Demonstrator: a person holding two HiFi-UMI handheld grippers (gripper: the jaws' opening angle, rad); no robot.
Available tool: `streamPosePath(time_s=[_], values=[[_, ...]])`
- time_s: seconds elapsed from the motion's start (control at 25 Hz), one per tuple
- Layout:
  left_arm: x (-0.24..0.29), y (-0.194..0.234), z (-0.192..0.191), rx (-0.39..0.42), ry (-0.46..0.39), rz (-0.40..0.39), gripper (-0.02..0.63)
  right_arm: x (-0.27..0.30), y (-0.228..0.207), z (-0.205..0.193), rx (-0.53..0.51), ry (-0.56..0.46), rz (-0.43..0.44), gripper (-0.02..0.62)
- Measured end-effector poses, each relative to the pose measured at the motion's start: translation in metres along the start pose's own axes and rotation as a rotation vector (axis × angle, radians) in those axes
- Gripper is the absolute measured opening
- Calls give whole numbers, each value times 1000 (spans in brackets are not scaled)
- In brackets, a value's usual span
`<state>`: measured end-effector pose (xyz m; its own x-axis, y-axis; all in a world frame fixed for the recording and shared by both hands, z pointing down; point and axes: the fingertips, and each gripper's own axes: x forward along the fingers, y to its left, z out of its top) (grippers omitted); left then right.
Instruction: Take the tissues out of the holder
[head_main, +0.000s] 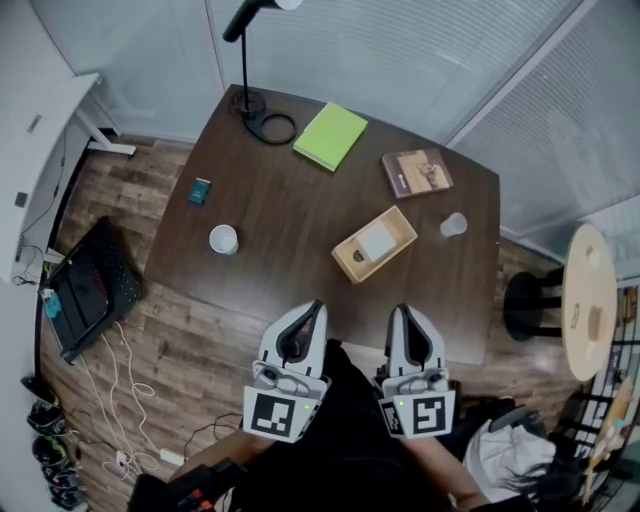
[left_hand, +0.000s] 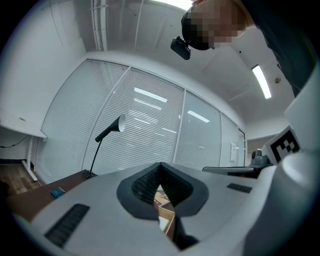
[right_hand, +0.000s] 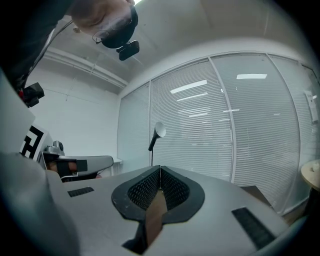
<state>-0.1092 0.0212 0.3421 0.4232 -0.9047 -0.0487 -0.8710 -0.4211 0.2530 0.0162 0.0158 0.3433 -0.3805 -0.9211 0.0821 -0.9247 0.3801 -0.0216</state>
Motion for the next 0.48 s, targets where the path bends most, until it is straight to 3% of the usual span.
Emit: streamPosePath(time_s=[0.28, 0.48], values=[[29, -19, -14, 49, 47, -12, -2, 6, -10, 13, -46, -46, 53, 11], [62, -51, -15, 131, 44, -84, -2, 14, -44, 4, -5, -16, 22, 11]])
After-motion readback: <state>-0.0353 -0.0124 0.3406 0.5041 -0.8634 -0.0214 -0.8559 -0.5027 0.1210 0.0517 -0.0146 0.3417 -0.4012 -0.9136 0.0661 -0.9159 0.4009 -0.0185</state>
